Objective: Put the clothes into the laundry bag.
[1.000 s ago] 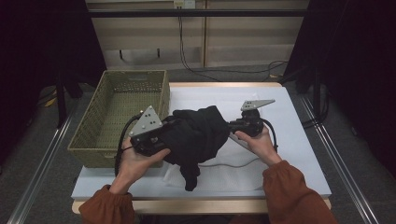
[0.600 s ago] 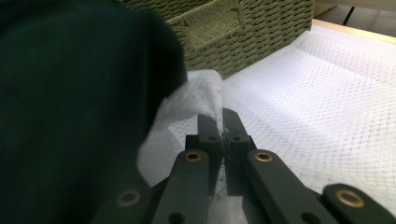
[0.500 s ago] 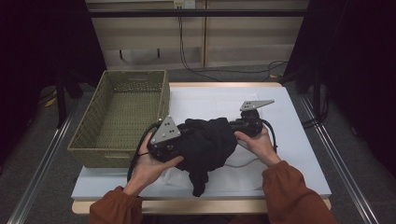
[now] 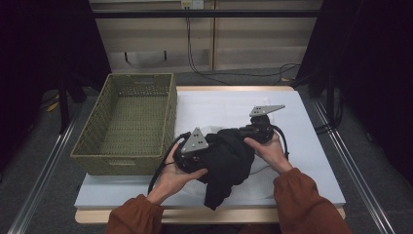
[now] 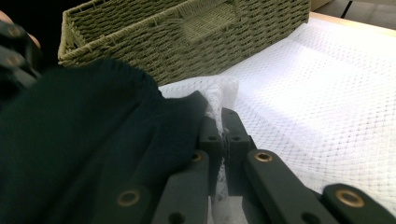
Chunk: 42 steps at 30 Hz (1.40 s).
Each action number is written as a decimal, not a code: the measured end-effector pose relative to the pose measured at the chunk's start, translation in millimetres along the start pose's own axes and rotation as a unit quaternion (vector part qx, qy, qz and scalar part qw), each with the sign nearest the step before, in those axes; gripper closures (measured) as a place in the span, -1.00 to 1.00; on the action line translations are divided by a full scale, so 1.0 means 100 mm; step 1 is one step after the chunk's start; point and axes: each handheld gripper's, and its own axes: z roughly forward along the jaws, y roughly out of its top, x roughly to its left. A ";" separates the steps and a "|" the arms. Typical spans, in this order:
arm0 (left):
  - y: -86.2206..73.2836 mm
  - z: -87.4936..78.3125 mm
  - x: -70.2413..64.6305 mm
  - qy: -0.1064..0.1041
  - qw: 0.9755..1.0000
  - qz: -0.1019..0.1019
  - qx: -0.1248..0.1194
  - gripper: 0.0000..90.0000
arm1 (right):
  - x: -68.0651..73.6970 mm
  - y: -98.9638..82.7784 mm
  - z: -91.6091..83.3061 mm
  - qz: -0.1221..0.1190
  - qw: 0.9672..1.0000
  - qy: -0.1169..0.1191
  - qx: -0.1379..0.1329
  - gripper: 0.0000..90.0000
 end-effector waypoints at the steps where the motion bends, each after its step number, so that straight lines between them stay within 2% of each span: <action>1: -0.02 0.02 -0.01 -0.003 1.000 0.000 0.006 0.37 | 0.01 0.00 0.01 0.001 1.000 0.000 0.001 0.97; 3: -0.05 0.07 -0.03 -0.006 1.000 0.007 0.019 0.36 | 0.02 -0.01 0.02 -0.002 1.000 0.000 0.004 0.97; 6: -0.06 0.10 -0.06 -0.009 1.000 0.007 0.022 0.36 | 0.03 -0.01 0.04 -0.002 1.000 0.002 0.007 0.97; 7: -0.06 0.10 -0.06 -0.008 1.000 0.012 0.027 0.36 | 0.03 -0.01 0.04 -0.003 1.000 0.002 0.007 0.97; 13: -0.09 0.14 -0.09 -0.019 0.999 0.009 0.031 0.36 | 0.04 0.00 0.02 -0.003 1.000 0.003 0.002 0.97; 16: -0.13 0.21 -0.12 -0.029 0.998 0.018 0.047 0.36 | 0.05 0.01 0.01 -0.005 1.000 0.003 -0.002 0.97; 19: -0.16 0.27 -0.14 -0.033 0.998 0.012 0.050 0.36 | 0.06 0.02 0.01 -0.007 1.000 0.006 -0.004 0.97; 22: -0.18 0.29 -0.14 -0.041 0.997 0.017 0.059 0.36 | 0.07 0.02 0.00 -0.009 1.000 0.004 -0.008 0.97; 26: -0.23 0.37 -0.18 -0.041 0.997 0.014 0.070 0.35 | 0.09 0.04 -0.02 -0.010 1.000 0.007 -0.014 0.97; 27: -0.24 0.38 -0.16 -0.040 0.996 0.014 0.079 0.35 | 0.09 0.05 -0.02 -0.012 1.000 0.007 -0.014 0.97; 29: -0.27 0.40 -0.15 -0.041 0.996 0.010 0.076 0.35 | 0.09 0.05 -0.02 -0.012 1.000 0.008 -0.015 0.97; 30: -0.30 0.43 -0.13 -0.039 0.996 -0.002 0.075 0.35 | 0.10 0.05 -0.02 -0.013 1.000 0.007 -0.014 0.97; 32: -0.39 0.49 -0.09 -0.045 0.995 -0.010 0.090 0.34 | 0.10 0.05 -0.02 -0.012 1.000 0.007 -0.013 0.97; 35: -0.46 0.54 -0.07 -0.049 0.995 -0.016 0.084 0.33 | 0.11 0.05 -0.02 -0.011 1.000 0.006 -0.014 0.97; 36: -0.49 0.58 -0.07 -0.055 0.994 -0.016 0.089 0.33 | 0.11 0.05 -0.02 -0.010 1.000 0.006 -0.015 0.97; 40: -0.50 0.60 -0.10 -0.053 0.994 -0.010 0.090 0.28 | 0.12 0.05 -0.03 -0.012 1.000 0.008 -0.016 0.97; 42: -0.51 0.59 -0.09 -0.053 0.995 -0.019 0.080 0.20 | 0.11 0.04 -0.02 -0.012 1.000 0.008 -0.012 0.97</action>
